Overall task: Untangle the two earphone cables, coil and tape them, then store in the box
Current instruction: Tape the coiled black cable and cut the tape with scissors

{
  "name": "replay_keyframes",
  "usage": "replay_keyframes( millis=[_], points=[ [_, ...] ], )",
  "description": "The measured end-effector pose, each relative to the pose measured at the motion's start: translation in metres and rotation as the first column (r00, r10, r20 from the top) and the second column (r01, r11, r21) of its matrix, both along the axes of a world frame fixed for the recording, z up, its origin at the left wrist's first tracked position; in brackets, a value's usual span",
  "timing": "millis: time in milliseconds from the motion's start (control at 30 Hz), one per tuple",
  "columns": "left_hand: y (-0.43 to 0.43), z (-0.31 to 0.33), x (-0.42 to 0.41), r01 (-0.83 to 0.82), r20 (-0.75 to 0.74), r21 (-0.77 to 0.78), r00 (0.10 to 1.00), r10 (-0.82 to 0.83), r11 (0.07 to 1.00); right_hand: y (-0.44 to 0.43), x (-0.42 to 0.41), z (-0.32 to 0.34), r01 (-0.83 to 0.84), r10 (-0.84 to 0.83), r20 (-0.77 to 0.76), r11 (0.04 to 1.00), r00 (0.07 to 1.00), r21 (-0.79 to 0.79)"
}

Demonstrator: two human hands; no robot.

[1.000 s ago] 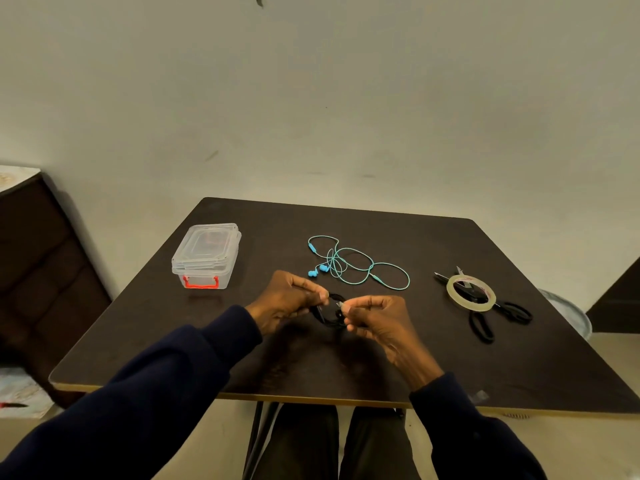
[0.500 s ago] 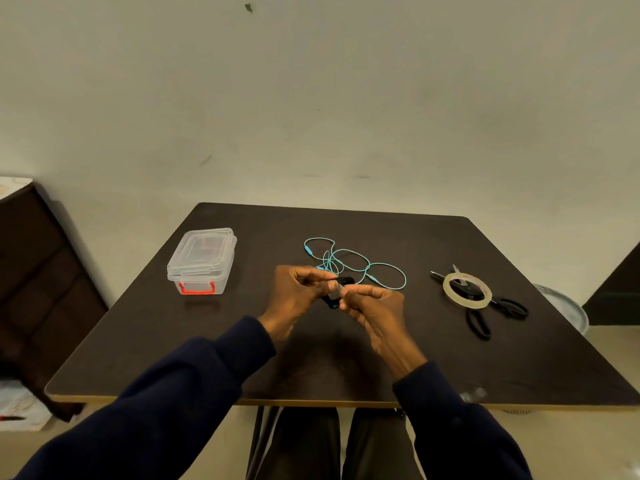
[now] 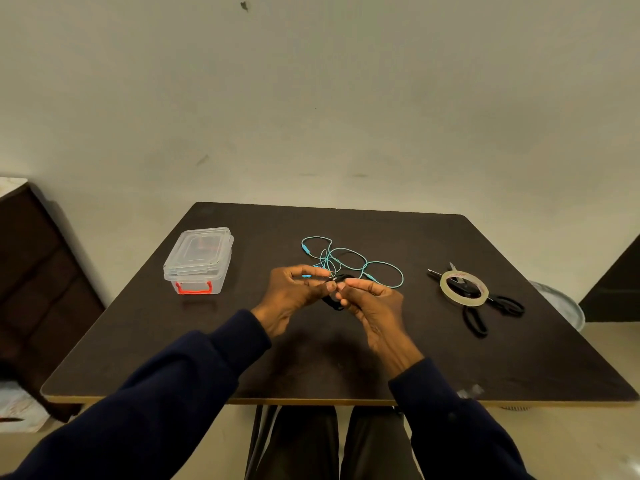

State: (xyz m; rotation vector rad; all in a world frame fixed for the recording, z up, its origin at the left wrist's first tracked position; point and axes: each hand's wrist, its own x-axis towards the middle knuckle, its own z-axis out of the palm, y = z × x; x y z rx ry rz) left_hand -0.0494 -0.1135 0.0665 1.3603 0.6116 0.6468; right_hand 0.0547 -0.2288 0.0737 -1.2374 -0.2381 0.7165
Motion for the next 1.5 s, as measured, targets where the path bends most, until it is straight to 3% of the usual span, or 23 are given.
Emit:
replay_keyframes(
  millis=[133, 267, 433, 567, 733, 900, 1133, 1500],
  points=[
    [0.006, 0.001, -0.002, 0.065, -0.068, -0.079, 0.995, -0.071, 0.995, -0.003, 0.002, 0.001, -0.038, 0.038, 0.015, 0.999, 0.999, -0.039],
    [0.006, 0.006, -0.003, 0.12, -0.084, -0.05, 0.989, -0.124, 0.992, -0.007, 0.004, 0.004, -0.066, 0.067, 0.017, 0.997, 0.998, -0.042],
    [0.0, 0.002, -0.001, 0.07, -0.062, 0.225, 0.996, -0.057, 0.972, -0.011, 0.007, 0.004, -0.08, 0.081, 0.015, 0.996, 0.997, -0.042],
    [-0.005, -0.002, 0.003, 0.007, -0.031, 0.494, 0.999, 0.009, 0.869, -0.013, 0.009, 0.007, -0.086, 0.087, 0.024, 0.995, 0.996, -0.042],
    [-0.009, -0.005, 0.006, -0.069, 0.008, 0.594, 0.997, 0.08, 0.802, -0.014, 0.009, 0.009, -0.091, 0.092, 0.043, 0.996, 0.995, -0.027],
    [-0.01, -0.006, 0.006, -0.1, 0.021, 0.617, 0.994, 0.111, 0.78, -0.016, 0.008, 0.01, -0.101, 0.102, 0.047, 0.995, 0.994, -0.017],
    [-0.004, -0.002, 0.008, -0.109, 0.024, 0.524, 0.993, 0.114, 0.844, -0.021, 0.008, 0.011, -0.13, 0.131, -0.009, 0.989, 0.991, 0.074],
    [-0.007, 0.004, 0.011, -0.088, 0.024, 0.578, 0.996, 0.091, 0.812, -0.031, 0.008, 0.02, -0.112, 0.11, 0.123, 0.994, 0.986, 0.009]
  ],
)
